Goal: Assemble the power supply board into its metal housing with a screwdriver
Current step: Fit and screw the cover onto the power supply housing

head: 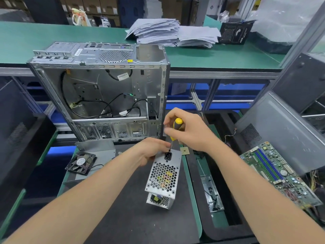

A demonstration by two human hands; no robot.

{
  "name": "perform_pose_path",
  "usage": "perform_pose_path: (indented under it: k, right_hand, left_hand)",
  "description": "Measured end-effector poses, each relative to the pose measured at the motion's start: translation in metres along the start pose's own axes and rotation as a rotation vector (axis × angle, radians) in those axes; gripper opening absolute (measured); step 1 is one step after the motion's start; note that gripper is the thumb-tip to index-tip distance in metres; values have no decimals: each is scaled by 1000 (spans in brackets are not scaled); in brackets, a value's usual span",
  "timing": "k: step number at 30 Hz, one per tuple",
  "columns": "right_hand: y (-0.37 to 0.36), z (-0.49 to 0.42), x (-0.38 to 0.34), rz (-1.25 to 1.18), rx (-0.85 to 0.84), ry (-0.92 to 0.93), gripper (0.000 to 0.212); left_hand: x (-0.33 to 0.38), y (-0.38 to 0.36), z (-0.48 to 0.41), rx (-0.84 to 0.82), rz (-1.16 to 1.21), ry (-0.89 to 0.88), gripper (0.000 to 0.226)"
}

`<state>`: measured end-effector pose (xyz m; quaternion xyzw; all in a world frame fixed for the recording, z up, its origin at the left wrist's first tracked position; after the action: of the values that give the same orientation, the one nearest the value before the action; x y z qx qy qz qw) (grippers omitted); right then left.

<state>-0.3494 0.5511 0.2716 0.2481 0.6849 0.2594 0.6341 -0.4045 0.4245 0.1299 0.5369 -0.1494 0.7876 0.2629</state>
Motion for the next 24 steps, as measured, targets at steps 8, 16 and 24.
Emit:
perform_pose_path:
  k: [8,16,24]
  right_hand:
    - [4,-3,9,-65,-475,6,16]
    - [-2,-4,15,-83,-109,-80,10]
    - [6,6,17,-60,-21,-70,8]
  left_hand:
    - [-1,0,-1,-11,25,9,17]
    - [1,0,3,-8,38,18,21]
    - [0,1,12,-32,15,11,16]
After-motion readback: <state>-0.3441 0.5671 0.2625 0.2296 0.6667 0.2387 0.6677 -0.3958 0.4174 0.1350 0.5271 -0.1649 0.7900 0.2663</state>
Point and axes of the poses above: each hand's wrist, its own z-axis away from the middle knuckle, its own y-axis out of the back of the hand, x = y × z, the point moved 6 cm from there along -z, towards the middle knuckle, and after that the axes turned 12 degrees about -y, right-handed, at the moved point
